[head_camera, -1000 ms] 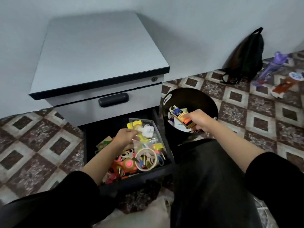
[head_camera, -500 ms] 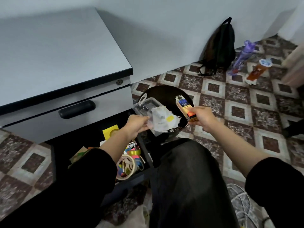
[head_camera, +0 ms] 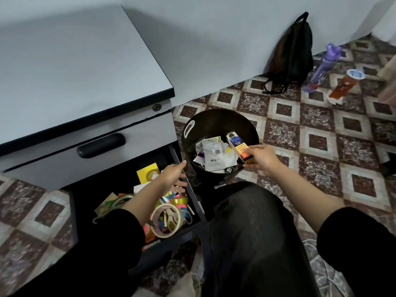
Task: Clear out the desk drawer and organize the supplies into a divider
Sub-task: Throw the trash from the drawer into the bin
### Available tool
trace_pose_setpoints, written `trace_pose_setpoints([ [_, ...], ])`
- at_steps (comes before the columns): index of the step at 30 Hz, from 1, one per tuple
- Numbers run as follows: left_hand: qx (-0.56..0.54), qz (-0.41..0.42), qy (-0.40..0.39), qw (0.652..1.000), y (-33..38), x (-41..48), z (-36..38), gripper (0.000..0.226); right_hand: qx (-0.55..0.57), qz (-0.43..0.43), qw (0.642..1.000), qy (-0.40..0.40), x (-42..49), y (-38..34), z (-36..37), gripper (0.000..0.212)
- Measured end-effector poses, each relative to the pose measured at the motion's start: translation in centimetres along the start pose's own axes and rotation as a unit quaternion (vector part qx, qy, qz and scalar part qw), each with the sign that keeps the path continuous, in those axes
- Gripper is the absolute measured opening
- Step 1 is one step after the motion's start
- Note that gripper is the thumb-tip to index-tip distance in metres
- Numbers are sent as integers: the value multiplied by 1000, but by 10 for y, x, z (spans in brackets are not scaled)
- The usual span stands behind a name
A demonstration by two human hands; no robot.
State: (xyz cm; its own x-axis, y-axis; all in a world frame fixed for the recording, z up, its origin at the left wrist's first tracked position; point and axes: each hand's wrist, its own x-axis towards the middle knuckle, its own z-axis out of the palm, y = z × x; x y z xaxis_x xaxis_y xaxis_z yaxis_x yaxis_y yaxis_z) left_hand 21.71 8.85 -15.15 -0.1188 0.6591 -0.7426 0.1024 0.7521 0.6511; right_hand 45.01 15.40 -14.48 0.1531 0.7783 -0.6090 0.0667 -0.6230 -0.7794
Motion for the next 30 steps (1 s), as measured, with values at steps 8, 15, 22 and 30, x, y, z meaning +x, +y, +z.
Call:
trace_pose_setpoints([
  [8, -16, 18, 20, 1000, -12, -8, -33, 54, -143, -102, 984, -6, 3, -15, 20, 53],
  [15, 13, 35, 21, 999, -32, -27, -64, 42, -263, -112, 957, -56, -20, 3, 54, 26],
  [22, -39, 85, 103, 990, -75, -45, -113, 13, -287, -129, 942, -114, -46, 5, 94, 15],
  [30, -98, 98, 238, 961, -132, -56, -171, 18, -381, -186, 890, -165, -42, 45, 165, 20],
])
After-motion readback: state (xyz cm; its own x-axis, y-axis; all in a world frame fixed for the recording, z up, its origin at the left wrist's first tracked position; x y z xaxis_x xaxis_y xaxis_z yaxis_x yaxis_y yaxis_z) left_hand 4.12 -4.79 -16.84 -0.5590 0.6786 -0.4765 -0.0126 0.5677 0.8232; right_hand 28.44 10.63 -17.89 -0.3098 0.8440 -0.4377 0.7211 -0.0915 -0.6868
